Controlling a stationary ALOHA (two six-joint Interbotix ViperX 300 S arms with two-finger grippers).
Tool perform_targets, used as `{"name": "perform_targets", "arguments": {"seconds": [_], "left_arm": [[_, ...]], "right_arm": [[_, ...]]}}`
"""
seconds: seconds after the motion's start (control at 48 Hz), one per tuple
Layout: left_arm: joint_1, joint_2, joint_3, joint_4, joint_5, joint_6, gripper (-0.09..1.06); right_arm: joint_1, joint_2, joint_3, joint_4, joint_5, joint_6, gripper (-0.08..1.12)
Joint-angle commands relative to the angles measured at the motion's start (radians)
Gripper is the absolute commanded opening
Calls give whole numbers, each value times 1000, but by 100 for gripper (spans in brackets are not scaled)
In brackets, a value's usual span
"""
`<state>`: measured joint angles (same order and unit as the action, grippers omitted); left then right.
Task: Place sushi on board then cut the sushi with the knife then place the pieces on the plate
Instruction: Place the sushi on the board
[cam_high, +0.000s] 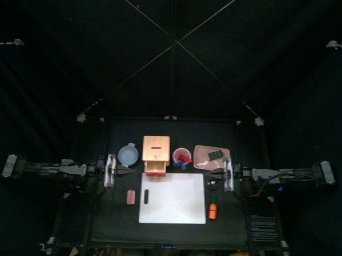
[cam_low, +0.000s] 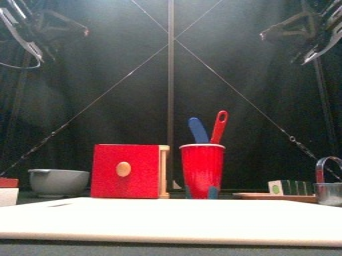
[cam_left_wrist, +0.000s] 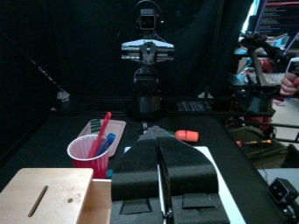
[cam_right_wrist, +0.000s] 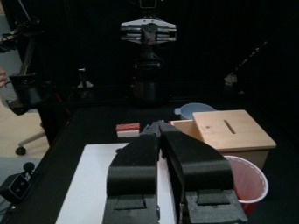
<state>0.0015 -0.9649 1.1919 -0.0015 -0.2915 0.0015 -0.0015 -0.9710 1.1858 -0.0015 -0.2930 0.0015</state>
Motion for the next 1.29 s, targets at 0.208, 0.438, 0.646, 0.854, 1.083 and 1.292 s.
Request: {"name": "perform_targets", "arguments": {"seconds": [0.208,0.438,0.646,0.854,1.083,1.292], "left_arm": [[3,14,-20,-64,-18,-3,6],[5,15,-11,-64,-18,-2,6],[17,17,-6,-64,-20,0,6],[20,17,-2,-66,-20,-3,6],[20,18,2,-71,-28,-5,6],[21,18,17,-71,-57,-5,6]], "right_arm": [[-227,63,-46,67,270,21,-7],[-476,133,-169,31,796,9,-7],[-595,201,-201,-69,980,-3,-7],[-594,216,-193,-179,937,3,18],[-606,224,-170,-207,827,25,82],[-621,295,-169,-210,836,21,94]]}}
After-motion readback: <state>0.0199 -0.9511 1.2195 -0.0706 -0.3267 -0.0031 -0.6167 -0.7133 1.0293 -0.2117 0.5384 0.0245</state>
